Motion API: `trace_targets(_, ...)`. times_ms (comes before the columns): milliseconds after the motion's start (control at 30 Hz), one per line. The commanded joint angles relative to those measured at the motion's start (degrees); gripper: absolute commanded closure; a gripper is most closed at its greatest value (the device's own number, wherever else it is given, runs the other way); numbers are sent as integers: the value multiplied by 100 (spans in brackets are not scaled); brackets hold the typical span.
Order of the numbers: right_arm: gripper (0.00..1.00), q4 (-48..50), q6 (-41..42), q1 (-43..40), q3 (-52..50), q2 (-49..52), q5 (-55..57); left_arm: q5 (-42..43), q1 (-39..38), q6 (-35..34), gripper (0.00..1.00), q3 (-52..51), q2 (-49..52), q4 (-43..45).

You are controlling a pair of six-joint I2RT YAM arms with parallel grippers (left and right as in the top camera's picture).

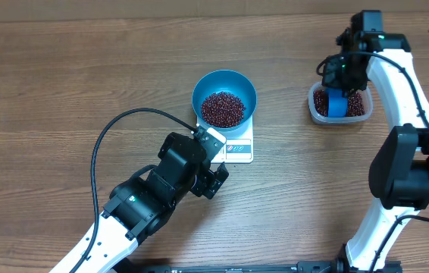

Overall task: Scoop item into bowl and weigh 150g on scale
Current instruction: 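Drag the blue cup through the beans with the right gripper, then tilt the cup up with the right gripper to scoop beans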

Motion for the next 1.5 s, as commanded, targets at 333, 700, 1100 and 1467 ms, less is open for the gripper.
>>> trace_targets(333,96,-2,-262,-446,-52,-37,-1504,-70,9,-74,0,-31,26,17)
trace_targets(700,96,-144,-323,-1001,-52,-37,-2092,-70,9,-74,0,-31,26,17)
trace_targets(1100,96,-481,-658,-1550,-52,-37,-2452,-70,9,-74,1,-31,24,17)
trace_targets(1467,96,-629,-1008,-1928,-52,-37,-3440,-70,9,-74,1,-31,26,17)
